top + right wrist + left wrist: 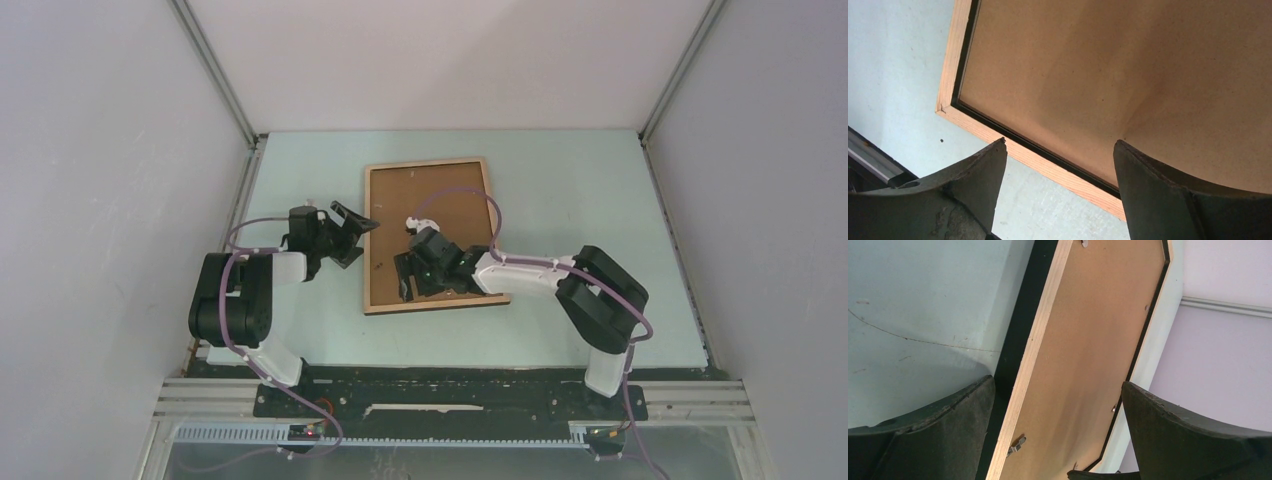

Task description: Put the photo into the frame

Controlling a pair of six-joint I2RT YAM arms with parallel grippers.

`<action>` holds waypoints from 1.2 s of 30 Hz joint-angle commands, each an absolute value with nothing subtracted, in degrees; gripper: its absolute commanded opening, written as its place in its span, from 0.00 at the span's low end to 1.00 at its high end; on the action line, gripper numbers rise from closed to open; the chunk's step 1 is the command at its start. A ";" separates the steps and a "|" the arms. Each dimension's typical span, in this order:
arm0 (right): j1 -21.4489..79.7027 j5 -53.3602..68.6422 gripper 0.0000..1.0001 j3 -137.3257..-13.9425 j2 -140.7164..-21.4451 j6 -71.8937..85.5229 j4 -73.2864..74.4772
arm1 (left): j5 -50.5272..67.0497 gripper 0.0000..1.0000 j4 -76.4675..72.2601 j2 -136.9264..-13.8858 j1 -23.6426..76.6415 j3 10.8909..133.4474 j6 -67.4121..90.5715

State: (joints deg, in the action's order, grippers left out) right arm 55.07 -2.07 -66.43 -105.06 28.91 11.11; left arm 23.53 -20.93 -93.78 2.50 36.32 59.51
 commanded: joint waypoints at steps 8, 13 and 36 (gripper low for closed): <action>50.97 -7.04 1.00 -61.73 -92.83 25.50 20.14 | 24.64 1.00 -23.11 -93.64 3.22 37.43 59.28; 41.68 -7.36 1.00 -61.61 -93.92 26.53 25.40 | 25.34 1.00 -23.06 -94.13 3.18 37.88 59.15; 28.37 -10.21 0.86 -68.82 -106.26 35.46 29.50 | 25.70 1.00 -23.52 -94.38 3.39 38.22 58.86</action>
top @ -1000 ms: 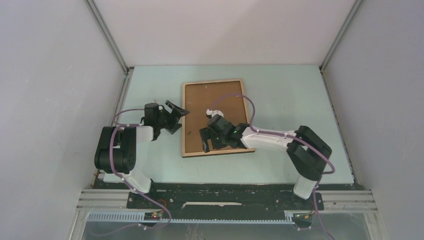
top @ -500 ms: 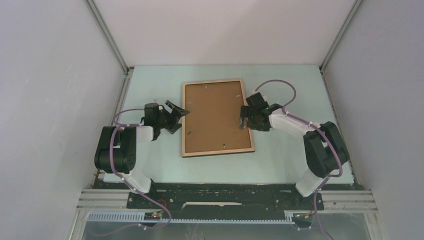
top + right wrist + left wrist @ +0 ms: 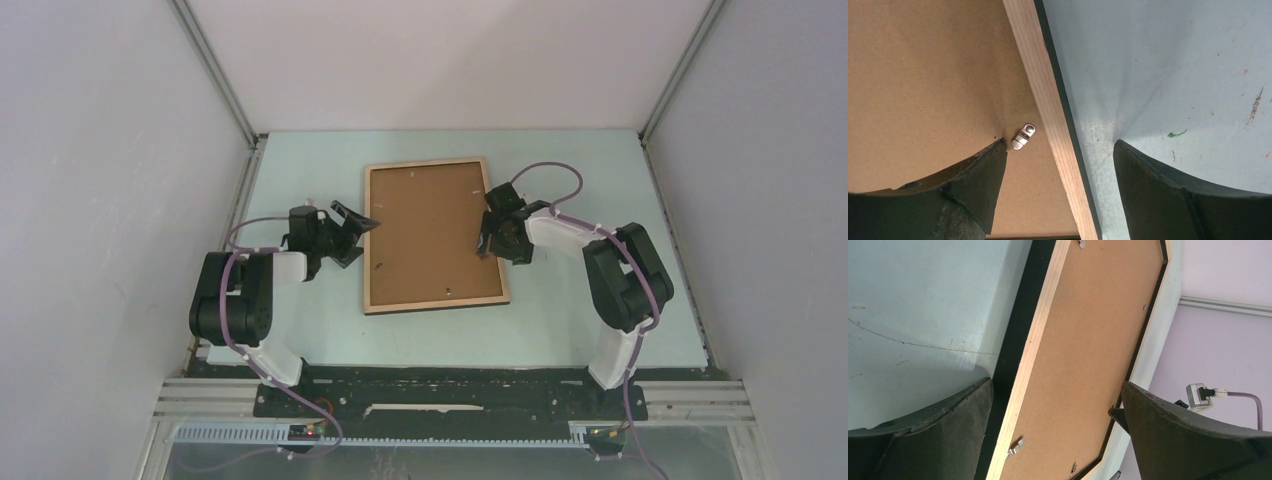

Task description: Put the photo into the frame

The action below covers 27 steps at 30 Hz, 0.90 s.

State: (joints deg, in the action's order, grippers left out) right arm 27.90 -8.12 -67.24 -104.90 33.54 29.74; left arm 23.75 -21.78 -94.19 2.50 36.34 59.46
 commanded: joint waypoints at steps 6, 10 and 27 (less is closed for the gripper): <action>29.00 -12.75 0.82 -70.43 -107.71 34.98 30.61 | 25.85 1.00 -23.65 -94.70 3.40 38.41 59.03; 29.62 -12.55 0.69 -70.47 -108.45 33.81 31.89 | 25.85 1.00 -23.67 -94.74 3.37 38.41 59.05; 29.11 -7.67 0.34 -64.85 -104.60 29.52 28.99 | 25.99 1.00 -23.90 -94.66 3.37 38.32 59.01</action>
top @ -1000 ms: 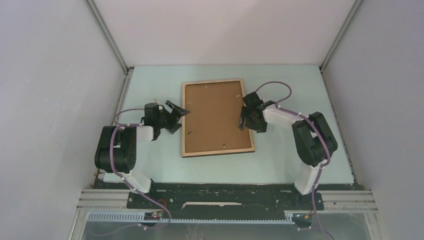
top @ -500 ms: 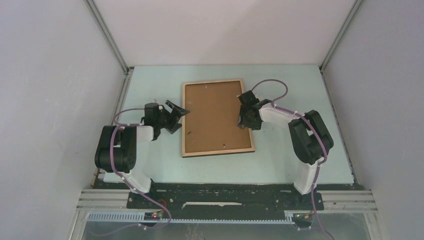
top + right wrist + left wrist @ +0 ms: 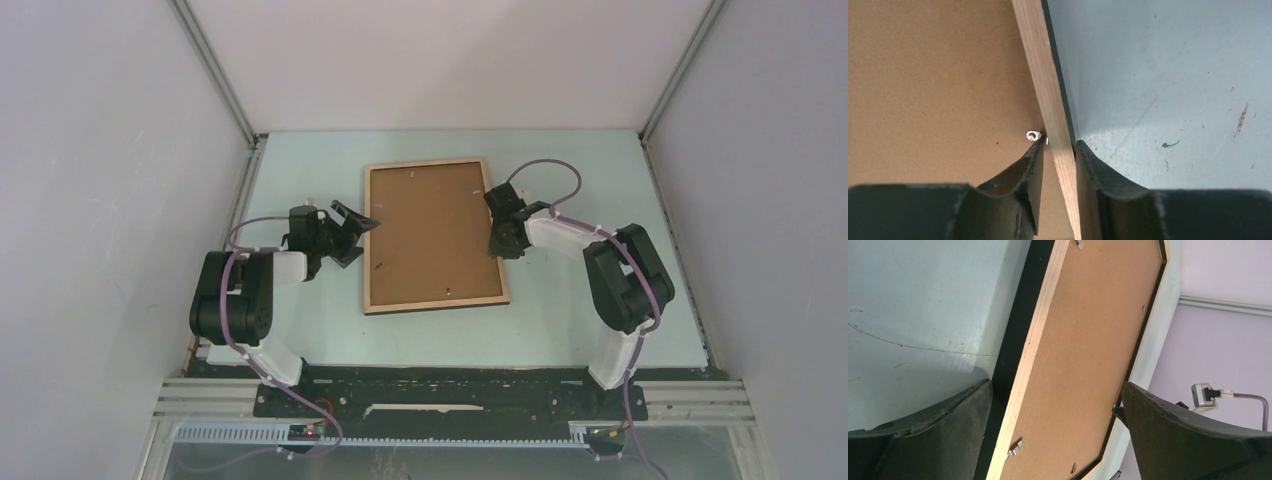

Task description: Put the photo into the frame

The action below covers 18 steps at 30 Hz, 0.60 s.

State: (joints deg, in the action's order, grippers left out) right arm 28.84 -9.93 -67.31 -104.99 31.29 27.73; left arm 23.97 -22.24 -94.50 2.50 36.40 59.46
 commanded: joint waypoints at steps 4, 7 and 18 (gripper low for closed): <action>28.62 -7.08 0.13 -64.60 -104.06 26.57 26.74 | 26.04 1.00 -23.87 -94.66 3.39 38.32 59.06; 27.84 -7.57 0.00 -64.64 -104.71 24.58 25.07 | 26.02 1.00 -23.84 -94.66 3.41 38.32 58.97; 28.99 -1.38 0.72 -55.88 -91.94 22.81 20.77 | 14.74 1.00 1.40 -82.75 7.80 42.03 43.61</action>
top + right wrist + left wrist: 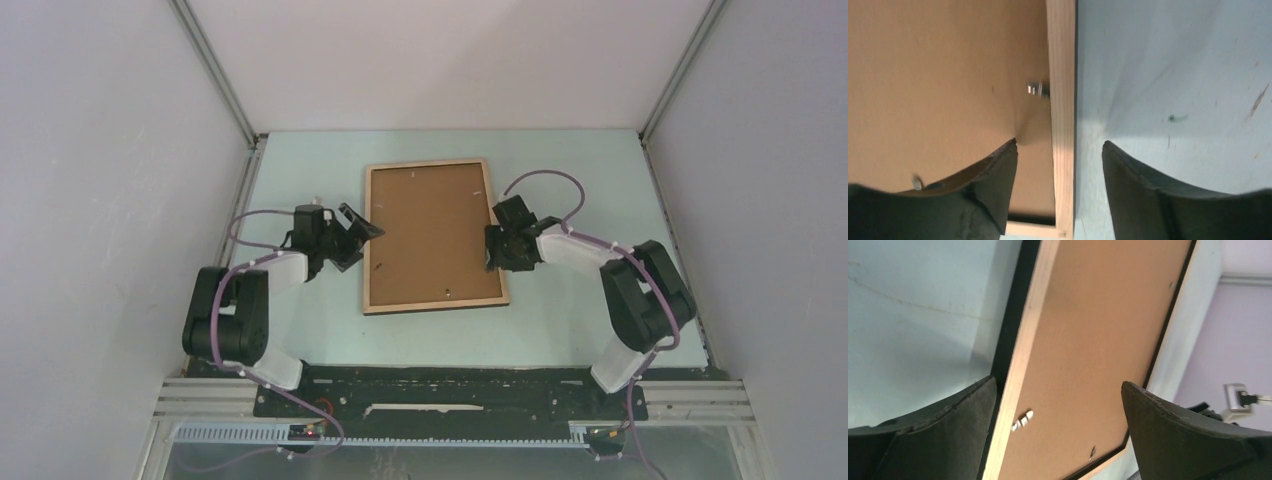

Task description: Put the photo into the frame

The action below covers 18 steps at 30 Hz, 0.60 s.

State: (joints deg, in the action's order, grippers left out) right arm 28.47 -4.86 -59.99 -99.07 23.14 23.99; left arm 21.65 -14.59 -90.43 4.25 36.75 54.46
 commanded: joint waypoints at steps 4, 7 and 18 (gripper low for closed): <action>28.74 -0.70 0.78 -54.14 -93.08 22.70 19.73 | 7.10 1.00 12.13 -77.82 10.63 42.51 37.46; 28.91 -0.62 0.71 -54.12 -94.65 22.77 19.54 | 5.45 1.00 12.96 -75.32 11.86 40.11 39.18; 28.95 -3.58 0.27 -50.82 -93.10 21.13 17.82 | -10.42 1.00 21.37 -60.65 16.79 36.91 43.25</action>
